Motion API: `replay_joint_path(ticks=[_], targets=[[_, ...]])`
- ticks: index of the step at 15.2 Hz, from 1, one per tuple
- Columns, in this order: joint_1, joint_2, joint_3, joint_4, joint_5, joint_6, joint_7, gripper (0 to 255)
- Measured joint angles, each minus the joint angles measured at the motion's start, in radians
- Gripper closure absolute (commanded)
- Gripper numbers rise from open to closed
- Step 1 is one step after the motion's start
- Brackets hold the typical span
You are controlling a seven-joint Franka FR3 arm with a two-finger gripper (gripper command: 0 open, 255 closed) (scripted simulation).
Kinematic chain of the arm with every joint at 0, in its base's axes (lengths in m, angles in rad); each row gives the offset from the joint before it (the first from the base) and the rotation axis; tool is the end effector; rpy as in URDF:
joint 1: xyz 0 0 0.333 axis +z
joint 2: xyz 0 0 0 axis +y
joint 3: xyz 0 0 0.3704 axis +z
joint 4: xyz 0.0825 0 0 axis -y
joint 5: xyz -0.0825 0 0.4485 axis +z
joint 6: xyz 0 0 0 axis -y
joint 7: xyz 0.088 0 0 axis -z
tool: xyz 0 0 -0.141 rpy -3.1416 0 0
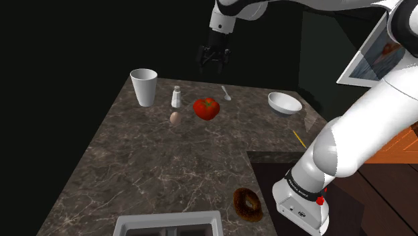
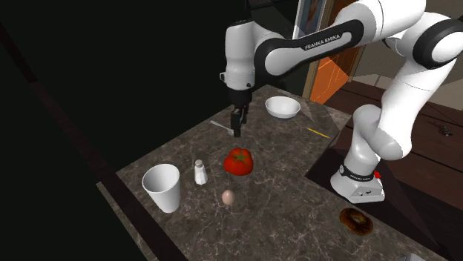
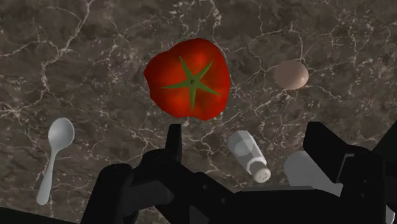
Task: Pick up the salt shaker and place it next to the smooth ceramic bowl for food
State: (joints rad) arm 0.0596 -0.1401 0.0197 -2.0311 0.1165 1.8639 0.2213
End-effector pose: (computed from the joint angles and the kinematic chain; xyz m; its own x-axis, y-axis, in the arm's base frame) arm 0.5632 0.0579 0.5057 0.9834 -0.1737 -0.0518 -0.1782 -0.9790 -0.0986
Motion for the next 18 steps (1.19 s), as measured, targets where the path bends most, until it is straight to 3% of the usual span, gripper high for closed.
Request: replay_joint_path(ticks=[5,14,18], targets=[[0.014,0.191,0.015,0.130,-0.003,0.037,0.019,0],[0.039,0.567,0.029,0.503,-0.022,-0.003,0.054,0],[0.045,0.590,0.031,0.489,-0.022,0.033,0.057,0]])
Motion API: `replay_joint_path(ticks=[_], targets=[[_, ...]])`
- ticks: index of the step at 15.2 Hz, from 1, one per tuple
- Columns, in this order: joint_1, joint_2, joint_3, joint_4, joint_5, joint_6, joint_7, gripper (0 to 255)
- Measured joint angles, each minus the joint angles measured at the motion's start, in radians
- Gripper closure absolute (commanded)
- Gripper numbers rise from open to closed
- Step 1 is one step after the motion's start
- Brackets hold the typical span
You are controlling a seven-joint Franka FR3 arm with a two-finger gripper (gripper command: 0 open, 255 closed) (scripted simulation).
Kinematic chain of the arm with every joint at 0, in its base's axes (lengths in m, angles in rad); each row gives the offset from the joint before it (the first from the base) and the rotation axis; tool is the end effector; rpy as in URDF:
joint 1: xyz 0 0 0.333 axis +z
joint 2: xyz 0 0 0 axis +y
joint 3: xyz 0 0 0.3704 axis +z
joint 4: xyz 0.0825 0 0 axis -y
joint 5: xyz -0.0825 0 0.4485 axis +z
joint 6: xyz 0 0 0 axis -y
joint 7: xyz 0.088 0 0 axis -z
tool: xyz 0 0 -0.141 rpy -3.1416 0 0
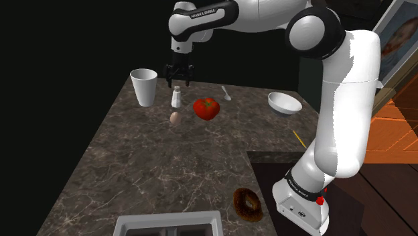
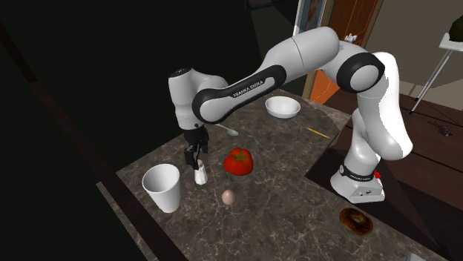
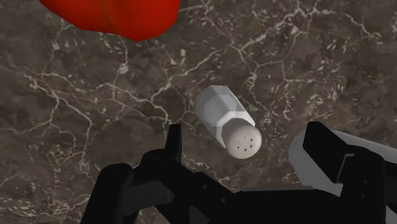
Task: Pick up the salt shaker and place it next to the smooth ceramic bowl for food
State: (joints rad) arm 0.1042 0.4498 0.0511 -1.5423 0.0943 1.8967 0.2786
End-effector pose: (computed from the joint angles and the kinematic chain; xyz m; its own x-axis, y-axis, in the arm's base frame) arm 0.7429 0.1215 0.3748 0.9802 -0.1552 -0.1227 -0.1653 -0.9832 -0.0773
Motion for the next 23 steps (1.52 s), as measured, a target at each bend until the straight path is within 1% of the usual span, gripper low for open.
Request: replay_joint_path(ticks=[4,10,11,21,23], targets=[[0.002,0.017,0.001,-0.028,0.001,0.045,-0.002,0],[0.002,0.019,0.001,-0.034,0.001,0.053,-0.002,0],[0.002,0.019,0.001,-0.034,0.001,0.053,-0.002,255],[0.002,0.018,0.001,-0.034,0.001,0.054,-0.002,255],[0.002,0.013,0.001,-0.027,0.001,0.040,-0.001,255]])
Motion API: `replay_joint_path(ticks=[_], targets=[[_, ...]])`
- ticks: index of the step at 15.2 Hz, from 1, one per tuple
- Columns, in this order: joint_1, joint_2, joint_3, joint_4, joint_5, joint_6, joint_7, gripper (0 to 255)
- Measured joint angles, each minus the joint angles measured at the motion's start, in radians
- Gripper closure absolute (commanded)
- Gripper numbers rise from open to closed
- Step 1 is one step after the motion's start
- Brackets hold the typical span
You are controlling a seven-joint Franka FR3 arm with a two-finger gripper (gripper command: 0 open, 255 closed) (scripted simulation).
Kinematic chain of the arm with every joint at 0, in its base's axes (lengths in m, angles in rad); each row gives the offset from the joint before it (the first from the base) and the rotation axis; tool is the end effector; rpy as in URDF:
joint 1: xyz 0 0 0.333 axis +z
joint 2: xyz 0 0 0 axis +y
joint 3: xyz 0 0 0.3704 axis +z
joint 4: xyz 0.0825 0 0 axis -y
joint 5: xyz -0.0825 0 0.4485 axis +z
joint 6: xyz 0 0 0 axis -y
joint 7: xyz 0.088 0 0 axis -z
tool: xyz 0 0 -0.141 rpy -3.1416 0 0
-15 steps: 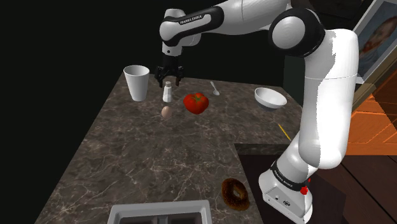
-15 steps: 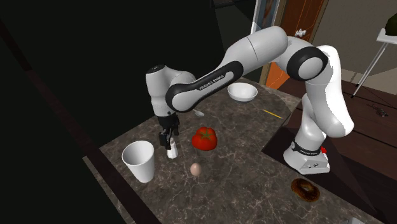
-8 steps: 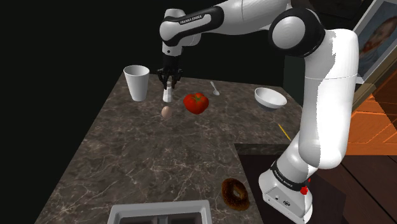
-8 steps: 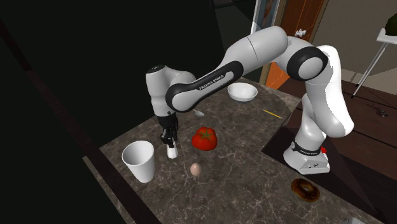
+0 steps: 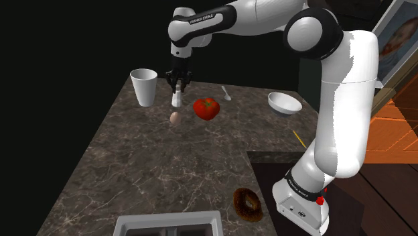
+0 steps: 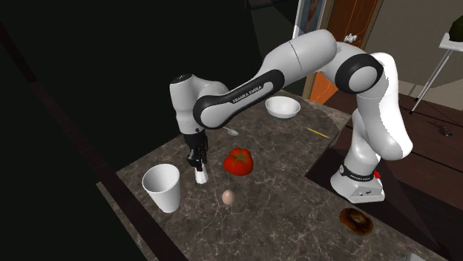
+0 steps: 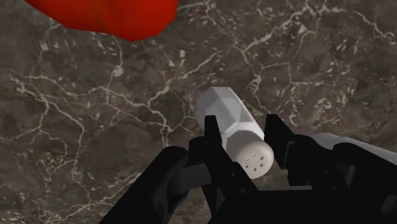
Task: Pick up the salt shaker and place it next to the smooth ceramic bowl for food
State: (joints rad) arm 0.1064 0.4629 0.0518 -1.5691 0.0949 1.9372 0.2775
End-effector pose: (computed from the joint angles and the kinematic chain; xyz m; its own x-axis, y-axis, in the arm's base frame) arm 0.7419 0.1233 0.3542 0.9803 -0.1553 -0.1222 -0.1654 -0.9832 -0.0774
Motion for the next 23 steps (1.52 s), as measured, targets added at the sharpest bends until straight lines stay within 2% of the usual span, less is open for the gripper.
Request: replay_joint_path(ticks=[23], targets=[[-0.001,-0.049,0.001,0.233,-0.004,-0.281,0.027,255]])
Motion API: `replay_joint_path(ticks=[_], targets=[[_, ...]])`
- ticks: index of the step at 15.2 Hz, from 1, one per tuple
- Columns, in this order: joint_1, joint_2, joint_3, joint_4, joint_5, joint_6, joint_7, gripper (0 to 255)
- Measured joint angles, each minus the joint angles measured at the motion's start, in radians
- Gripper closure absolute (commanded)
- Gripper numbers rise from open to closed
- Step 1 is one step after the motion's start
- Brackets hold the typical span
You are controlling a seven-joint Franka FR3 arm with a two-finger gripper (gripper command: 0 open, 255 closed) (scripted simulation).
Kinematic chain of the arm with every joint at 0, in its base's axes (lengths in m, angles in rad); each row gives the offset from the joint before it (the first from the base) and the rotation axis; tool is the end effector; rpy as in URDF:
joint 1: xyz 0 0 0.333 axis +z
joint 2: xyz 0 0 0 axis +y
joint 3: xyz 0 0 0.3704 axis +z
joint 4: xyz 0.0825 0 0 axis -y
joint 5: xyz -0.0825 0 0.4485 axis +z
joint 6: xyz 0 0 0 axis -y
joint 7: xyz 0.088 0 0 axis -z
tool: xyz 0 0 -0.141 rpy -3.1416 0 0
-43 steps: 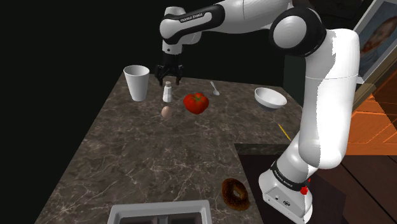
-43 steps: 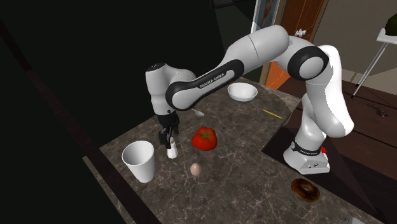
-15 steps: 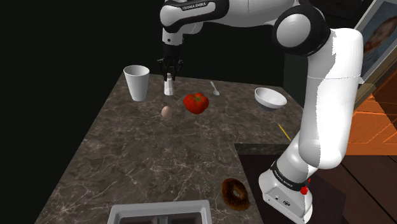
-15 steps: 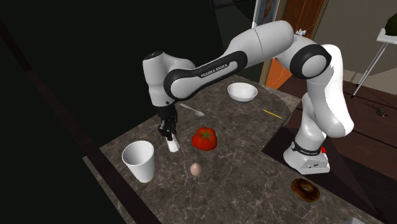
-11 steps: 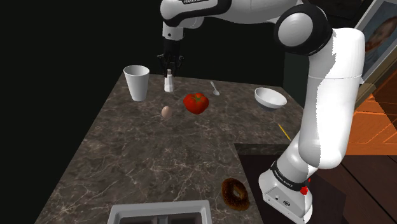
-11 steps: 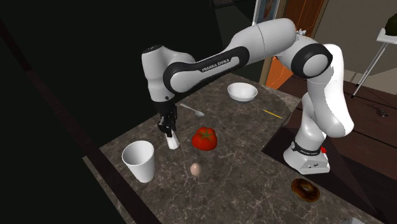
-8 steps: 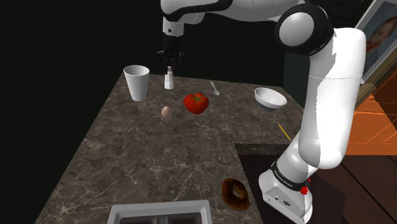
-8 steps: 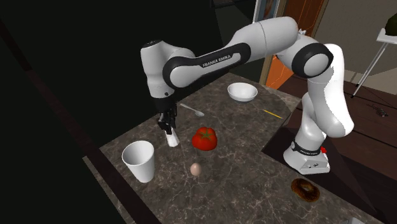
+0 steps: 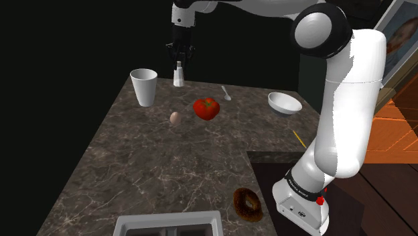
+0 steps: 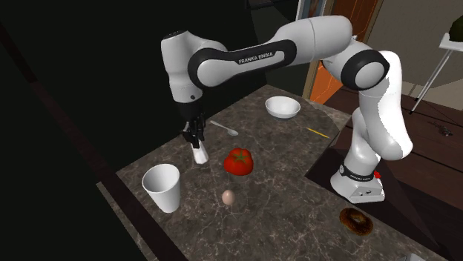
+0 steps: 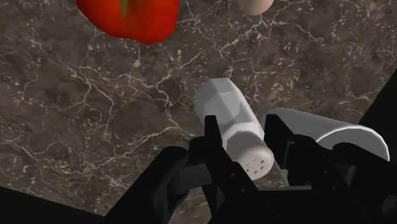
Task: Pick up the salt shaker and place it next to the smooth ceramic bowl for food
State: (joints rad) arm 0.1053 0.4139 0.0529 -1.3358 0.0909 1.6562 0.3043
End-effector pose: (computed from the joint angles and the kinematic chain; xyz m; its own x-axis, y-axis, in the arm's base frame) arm 0.7448 0.1242 0.4929 0.9803 -0.1549 -0.1222 -0.1651 -0.9832 -0.0774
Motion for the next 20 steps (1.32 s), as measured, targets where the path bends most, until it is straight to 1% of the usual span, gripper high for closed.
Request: replay_joint_path(ticks=[5,9,10,11,20], targets=[[-0.002,0.004,0.000,0.071,-0.001,-0.067,0.004,255],[0.000,0.025,0.001,0.158,-0.002,-0.133,0.012,255],[-0.001,0.024,0.000,0.166,-0.002,-0.141,0.012,255],[-0.005,0.008,-0.001,0.147,-0.001,-0.138,0.006,255],[-0.101,-0.266,-0.053,-0.236,0.005,-0.045,-0.146,255]])
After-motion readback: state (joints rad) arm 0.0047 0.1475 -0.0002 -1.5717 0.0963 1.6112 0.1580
